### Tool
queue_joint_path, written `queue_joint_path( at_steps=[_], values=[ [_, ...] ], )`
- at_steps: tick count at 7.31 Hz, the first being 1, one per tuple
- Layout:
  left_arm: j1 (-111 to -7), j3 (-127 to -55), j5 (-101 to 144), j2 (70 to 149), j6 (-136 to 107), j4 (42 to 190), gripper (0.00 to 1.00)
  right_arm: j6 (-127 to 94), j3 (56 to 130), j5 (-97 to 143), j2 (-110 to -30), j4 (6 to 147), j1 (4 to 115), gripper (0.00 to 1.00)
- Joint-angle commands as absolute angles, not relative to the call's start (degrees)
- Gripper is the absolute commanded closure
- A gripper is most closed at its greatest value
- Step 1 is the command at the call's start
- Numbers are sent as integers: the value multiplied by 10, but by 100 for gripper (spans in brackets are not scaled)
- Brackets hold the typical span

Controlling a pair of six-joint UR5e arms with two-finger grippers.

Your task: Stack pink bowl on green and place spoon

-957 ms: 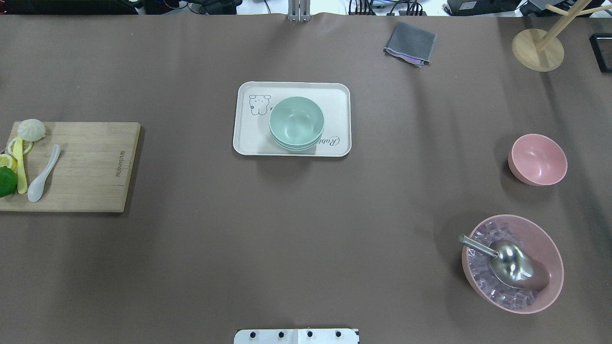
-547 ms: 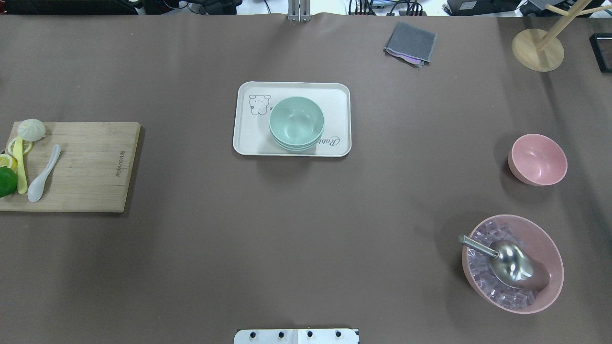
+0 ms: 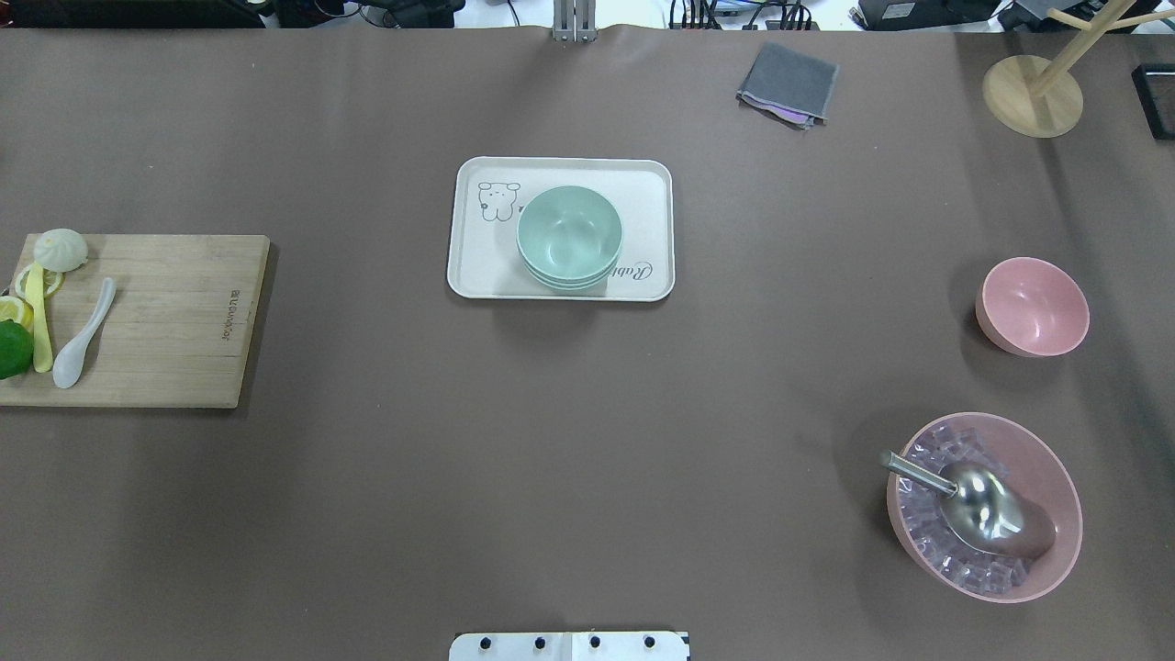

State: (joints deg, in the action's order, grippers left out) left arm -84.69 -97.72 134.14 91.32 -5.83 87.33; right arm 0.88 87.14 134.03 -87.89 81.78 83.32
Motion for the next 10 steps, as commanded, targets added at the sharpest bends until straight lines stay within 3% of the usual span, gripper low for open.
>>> queue_joint_path(
  at_steps=[1, 10],
  values=[
    [-843, -977, 1342, 913, -62, 875, 2, 9, 872, 1340, -879, 817, 833, 0],
    [-833, -975, 1341, 912, -62, 896, 2, 11, 875, 1335, -869, 817, 833, 0]
  ],
)
